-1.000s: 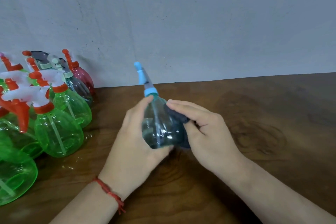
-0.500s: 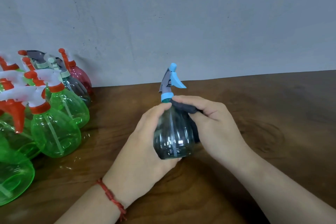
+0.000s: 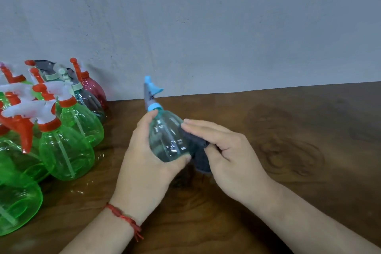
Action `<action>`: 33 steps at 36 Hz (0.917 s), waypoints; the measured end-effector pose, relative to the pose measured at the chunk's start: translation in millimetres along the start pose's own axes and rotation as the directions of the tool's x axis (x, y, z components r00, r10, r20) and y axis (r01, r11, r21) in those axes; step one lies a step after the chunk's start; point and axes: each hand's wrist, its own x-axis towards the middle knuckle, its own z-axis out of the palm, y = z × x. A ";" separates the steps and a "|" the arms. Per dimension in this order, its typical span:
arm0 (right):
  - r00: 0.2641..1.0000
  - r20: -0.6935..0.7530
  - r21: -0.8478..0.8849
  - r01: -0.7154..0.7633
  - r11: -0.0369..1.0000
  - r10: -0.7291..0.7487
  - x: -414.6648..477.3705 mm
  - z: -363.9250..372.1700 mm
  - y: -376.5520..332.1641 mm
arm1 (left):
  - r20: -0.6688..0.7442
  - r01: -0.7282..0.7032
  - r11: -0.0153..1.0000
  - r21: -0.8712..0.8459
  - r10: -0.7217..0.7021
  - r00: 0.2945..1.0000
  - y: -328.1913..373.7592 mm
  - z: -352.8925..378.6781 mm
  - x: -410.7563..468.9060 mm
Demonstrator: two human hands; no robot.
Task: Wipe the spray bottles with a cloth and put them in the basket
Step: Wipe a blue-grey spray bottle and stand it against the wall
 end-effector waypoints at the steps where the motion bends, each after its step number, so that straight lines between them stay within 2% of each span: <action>1: 0.999 -0.022 0.033 -0.030 0.999 0.031 1.3 -1.8 -0.2 | 0.031 -0.050 0.998 0.035 0.049 0.998 1.6 0.8 -1.4; 4: 0.987 -0.058 0.174 -0.140 0.975 0.152 6.5 -6.8 -2.1 | 0.134 -0.171 0.976 0.137 0.153 0.979 7.7 4.9 -6.9; 6: 0.970 -0.049 0.267 -0.218 0.939 0.239 10.1 -9.6 -4.7 | 0.169 -0.203 0.968 0.149 0.178 0.969 11.9 6.7 -9.4; 11: 0.893 0.061 0.559 -0.401 0.726 0.446 15.9 -14.5 -4.2 | 0.191 -0.118 0.993 -0.017 0.119 0.974 9.7 1.3 -8.5; 15: 0.886 0.084 0.603 -0.410 0.684 0.456 15.4 -13.7 -3.7 | 0.245 -0.018 0.985 -0.174 0.062 0.967 5.9 2.5 -7.2; 17: 0.902 0.058 0.587 -0.378 0.716 0.428 14.5 -14.9 -5.6 | 0.247 -0.041 0.988 -0.150 0.078 0.966 5.6 4.7 -7.8; 20: 0.933 0.013 0.547 -0.308 0.779 0.360 11.6 -12.2 -8.8 | 0.252 -0.119 0.993 -0.023 0.121 0.960 6.0 7.7 -9.7; 23: 0.966 -0.028 0.427 -0.219 0.877 0.255 6.9 -4.5 -8.4 | 0.225 -0.105 0.994 0.005 0.101 0.969 5.9 8.6 -10.3; 26: 0.987 -0.040 0.311 -0.135 0.941 0.155 2.9 -2.0 -4.3 | 0.139 -0.061 0.998 -0.013 0.062 0.988 8.4 7.7 -9.5; 30: 0.998 0.042 0.177 0.036 0.984 -0.044 -2.7 -0.5 -4.7 | 0.020 0.043 0.994 -0.100 -0.041 0.999 5.6 -0.9 -1.7; 33: 0.985 0.106 0.062 0.131 0.989 -0.137 -4.6 2.2 -4.9 | 0.011 0.129 0.973 -0.189 -0.129 0.992 -1.7 -7.8 5.6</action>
